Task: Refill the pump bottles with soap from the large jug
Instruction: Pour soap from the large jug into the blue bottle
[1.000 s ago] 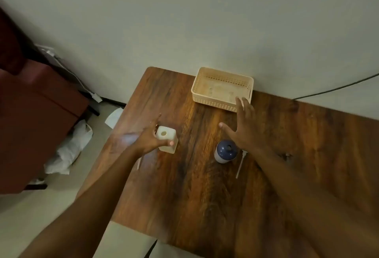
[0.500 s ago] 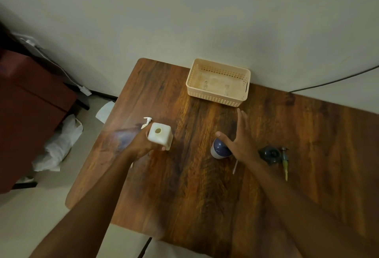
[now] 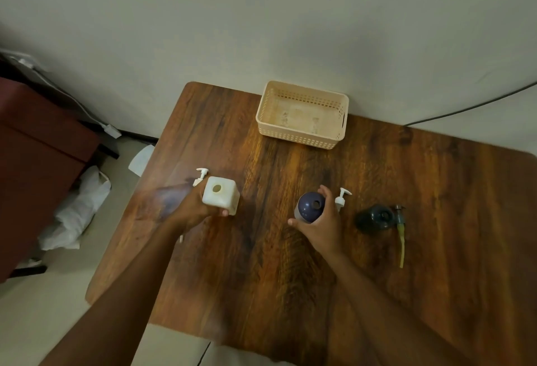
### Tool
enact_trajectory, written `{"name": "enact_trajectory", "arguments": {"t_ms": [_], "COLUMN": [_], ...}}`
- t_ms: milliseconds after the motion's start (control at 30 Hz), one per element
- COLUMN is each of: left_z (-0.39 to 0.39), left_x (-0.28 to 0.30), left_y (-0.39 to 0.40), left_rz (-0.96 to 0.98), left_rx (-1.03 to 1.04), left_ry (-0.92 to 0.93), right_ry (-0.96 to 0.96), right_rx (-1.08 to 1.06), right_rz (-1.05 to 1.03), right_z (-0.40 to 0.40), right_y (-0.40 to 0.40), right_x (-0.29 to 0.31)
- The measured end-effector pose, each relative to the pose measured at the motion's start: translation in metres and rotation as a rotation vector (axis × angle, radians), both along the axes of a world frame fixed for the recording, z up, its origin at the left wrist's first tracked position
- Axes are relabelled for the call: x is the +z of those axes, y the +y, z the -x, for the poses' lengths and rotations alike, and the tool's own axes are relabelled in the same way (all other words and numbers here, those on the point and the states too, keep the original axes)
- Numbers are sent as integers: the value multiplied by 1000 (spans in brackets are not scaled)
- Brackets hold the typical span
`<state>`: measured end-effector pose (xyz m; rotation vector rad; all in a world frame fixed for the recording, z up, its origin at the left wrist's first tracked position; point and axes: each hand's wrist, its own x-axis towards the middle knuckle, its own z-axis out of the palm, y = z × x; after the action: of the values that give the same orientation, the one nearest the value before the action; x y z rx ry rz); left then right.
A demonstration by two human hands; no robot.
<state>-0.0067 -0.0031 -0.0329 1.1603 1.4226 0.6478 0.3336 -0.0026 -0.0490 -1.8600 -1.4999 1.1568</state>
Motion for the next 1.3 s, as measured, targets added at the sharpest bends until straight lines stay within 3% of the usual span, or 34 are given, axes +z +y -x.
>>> {"name": "enact_trajectory", "arguments": {"t_ms": [333,633,867,1100,1300], "left_z": [-8,-26,-55,-88,-117], "left_x": [8,41,127,217,296], "left_y": [-2,8,30,51,68], "left_rz": [16,-48,-146,-408,-525], "left_rx": [74,92,49,-27,-17], "left_ry": [-101,-190,-255,-169,-211], "right_ry": [-82,36,238,367,506], "right_rx": [-80,-93,-58,-6,17], "right_rz": [-97,-126,-233,-353,-447], "right_z": [0,-6,-18,-35,-44], "right_y": [5,21,42,57,58], "right_x": [-4,46,118,209,286]}}
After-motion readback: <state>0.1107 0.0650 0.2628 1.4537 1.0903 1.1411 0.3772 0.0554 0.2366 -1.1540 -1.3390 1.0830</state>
